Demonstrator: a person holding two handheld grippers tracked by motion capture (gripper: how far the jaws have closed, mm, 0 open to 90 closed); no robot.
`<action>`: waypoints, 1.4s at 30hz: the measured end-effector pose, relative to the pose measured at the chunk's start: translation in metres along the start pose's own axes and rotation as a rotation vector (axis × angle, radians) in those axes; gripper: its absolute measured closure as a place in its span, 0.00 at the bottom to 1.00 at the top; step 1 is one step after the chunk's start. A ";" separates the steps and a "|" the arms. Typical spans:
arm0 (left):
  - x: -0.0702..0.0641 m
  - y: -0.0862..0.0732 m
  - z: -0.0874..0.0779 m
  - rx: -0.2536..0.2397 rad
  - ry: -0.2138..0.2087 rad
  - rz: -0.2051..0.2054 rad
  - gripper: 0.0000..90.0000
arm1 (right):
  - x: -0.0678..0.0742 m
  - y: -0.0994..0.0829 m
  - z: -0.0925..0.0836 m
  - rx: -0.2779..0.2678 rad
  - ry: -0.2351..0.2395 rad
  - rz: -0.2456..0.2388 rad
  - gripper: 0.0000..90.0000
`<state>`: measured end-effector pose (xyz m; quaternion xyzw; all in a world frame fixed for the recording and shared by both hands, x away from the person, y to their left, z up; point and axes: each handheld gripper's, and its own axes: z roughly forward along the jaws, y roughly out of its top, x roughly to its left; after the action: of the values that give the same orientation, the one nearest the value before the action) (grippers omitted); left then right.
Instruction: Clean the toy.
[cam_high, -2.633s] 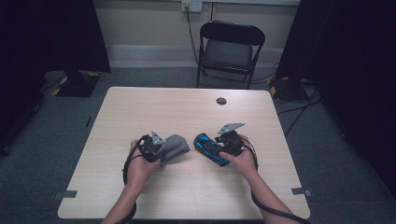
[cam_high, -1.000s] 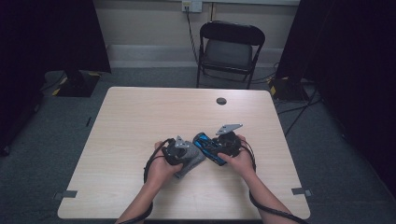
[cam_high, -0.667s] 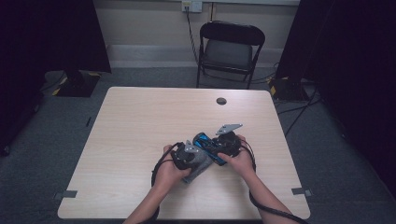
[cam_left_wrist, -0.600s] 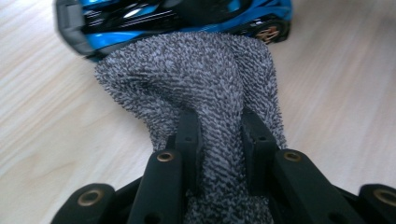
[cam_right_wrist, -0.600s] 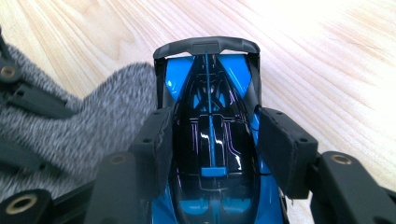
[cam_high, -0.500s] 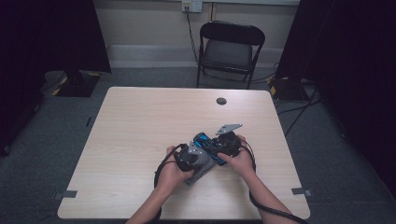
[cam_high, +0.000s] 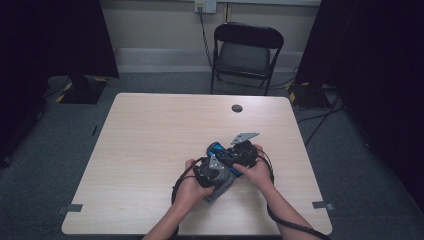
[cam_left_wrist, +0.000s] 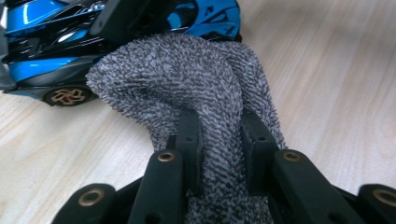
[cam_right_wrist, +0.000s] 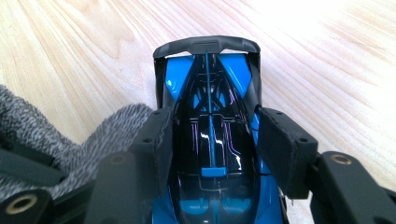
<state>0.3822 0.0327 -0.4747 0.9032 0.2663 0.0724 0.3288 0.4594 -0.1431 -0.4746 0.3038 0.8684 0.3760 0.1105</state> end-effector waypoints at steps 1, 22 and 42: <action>-0.001 0.000 0.000 0.003 -0.002 0.006 0.81 | 0.000 0.000 0.000 0.001 0.000 -0.001 0.51; -0.019 0.007 0.006 -0.020 -0.041 0.035 0.81 | -0.001 -0.001 0.000 -0.006 0.003 0.002 0.51; -0.039 0.016 0.007 -0.074 -0.142 0.069 0.82 | 0.000 -0.001 0.000 -0.010 0.002 0.006 0.51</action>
<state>0.3587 -0.0020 -0.4679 0.9019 0.2079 0.0293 0.3774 0.4591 -0.1441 -0.4756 0.3056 0.8657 0.3808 0.1102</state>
